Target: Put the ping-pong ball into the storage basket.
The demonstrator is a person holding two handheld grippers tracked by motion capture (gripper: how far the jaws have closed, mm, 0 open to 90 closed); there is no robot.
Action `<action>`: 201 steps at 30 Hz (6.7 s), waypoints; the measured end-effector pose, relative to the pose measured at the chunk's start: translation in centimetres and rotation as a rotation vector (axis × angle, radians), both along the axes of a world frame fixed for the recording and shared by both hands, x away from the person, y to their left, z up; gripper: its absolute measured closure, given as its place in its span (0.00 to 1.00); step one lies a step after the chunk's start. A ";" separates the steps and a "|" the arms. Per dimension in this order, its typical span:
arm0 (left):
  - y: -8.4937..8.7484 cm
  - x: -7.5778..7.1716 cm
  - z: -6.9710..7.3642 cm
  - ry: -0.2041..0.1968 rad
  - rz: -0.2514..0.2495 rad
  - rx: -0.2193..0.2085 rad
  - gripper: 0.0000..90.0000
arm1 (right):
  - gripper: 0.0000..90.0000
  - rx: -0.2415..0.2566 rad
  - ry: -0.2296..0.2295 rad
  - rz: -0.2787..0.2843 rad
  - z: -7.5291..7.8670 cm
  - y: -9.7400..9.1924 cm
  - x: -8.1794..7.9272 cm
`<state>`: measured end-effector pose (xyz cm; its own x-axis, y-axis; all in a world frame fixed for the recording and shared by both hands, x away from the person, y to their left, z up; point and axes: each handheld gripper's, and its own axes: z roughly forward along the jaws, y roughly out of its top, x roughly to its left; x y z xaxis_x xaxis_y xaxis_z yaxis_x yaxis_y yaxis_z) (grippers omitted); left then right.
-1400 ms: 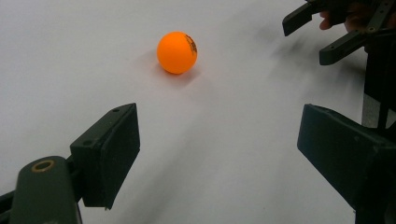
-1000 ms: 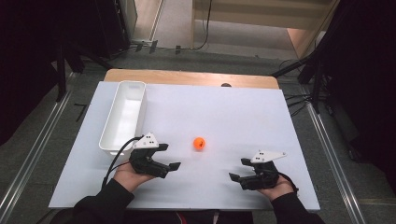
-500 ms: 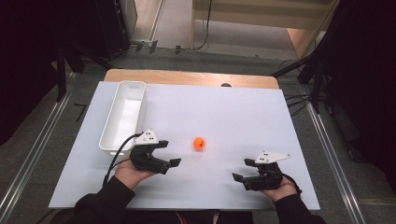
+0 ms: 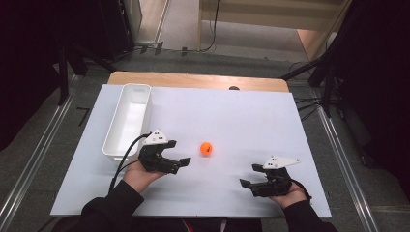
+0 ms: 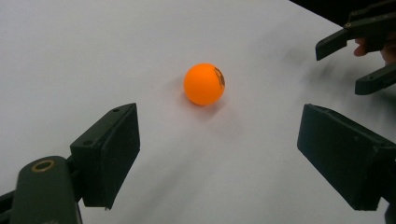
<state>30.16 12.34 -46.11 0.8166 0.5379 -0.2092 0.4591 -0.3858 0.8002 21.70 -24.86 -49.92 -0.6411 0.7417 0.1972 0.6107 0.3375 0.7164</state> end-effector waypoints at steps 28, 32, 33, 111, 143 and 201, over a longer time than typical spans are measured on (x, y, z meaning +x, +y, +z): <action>-1.8 1.3 0.6 0.001 -0.007 -0.001 0.15 | 0.24 -0.002 0.006 0.005 0.0 0.0 0.0; -2.1 1.6 0.7 0.004 -0.010 -0.013 0.15 | 0.24 -0.002 0.006 0.005 0.0 0.0 0.0; -2.1 1.6 0.7 0.004 -0.010 -0.013 0.15 | 0.24 -0.002 0.006 0.005 0.0 0.0 0.0; -8.2 5.7 0.2 -0.049 -0.034 0.056 0.15 | 0.24 -0.004 0.002 0.014 -0.1 0.0 -0.1; -8.4 5.0 -2.1 -0.051 -0.016 0.051 0.15 | 0.24 -0.003 0.002 0.014 -0.1 0.0 -0.1; -9.7 4.0 -5.4 -0.068 -0.019 0.242 0.20 | 0.24 -0.004 0.000 0.015 0.0 0.0 -0.1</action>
